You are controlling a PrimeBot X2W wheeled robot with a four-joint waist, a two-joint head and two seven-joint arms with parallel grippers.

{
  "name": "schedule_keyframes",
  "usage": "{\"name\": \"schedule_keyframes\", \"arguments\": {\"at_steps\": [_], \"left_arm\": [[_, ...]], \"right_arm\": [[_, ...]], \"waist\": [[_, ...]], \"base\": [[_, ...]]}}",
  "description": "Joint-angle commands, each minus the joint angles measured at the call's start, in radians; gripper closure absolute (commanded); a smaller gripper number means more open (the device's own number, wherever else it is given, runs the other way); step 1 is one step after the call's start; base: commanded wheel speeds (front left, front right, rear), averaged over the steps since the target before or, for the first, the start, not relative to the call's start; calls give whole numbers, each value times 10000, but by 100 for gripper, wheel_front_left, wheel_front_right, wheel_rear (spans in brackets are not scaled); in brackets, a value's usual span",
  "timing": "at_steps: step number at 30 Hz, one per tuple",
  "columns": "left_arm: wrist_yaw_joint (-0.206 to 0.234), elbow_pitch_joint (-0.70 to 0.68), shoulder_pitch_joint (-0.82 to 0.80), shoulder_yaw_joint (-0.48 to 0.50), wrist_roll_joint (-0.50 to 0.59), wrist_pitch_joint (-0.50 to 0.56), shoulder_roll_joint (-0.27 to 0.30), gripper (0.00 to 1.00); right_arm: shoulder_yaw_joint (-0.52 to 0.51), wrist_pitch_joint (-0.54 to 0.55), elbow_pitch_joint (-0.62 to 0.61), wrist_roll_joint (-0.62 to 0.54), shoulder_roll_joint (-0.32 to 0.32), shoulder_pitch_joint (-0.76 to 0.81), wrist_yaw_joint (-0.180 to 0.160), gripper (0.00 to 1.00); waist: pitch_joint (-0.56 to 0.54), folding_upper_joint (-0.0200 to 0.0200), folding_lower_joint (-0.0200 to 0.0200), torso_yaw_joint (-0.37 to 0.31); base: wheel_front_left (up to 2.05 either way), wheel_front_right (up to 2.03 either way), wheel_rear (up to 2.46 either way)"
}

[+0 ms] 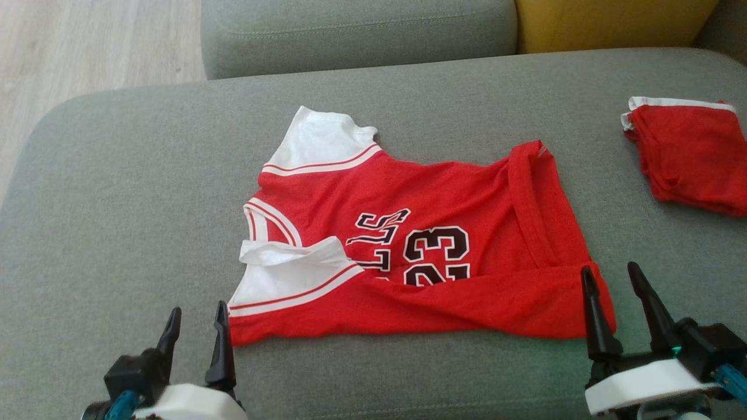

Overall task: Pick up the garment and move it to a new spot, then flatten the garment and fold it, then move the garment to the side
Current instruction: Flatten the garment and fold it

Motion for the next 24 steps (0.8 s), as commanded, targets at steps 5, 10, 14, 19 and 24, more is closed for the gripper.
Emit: {"name": "schedule_keyframes", "arguments": {"at_steps": [5,10,14,19,24], "left_arm": [[3,-230,-394,221,60,40,212,0],[-133,55,-394,81,-159,437,183,0],[-340,405,-505,-60,-490,993,104,0],[-643,1068,-972,-52,-905,1419,28,0],[-907,1651,-1488,18,-1184,1620,33,0]], "right_arm": [[241,16,-306,83,-120,-217,-7,0],[42,571,2,126,-74,-201,-7,0],[-243,1339,293,12,-1,-173,-7,0],[-585,2380,613,-153,103,-284,-7,0],[-876,3011,677,-247,198,-476,-7,0]], "waist": [[-6,-1,0,-27],[96,-1,0,-83],[412,-1,0,-76],[929,-1,0,-107],[1369,-1,0,-146]], "base": [[0,0,0],[0,0,0],[0,0,0],[0,0,0],[0,0,0]]}}
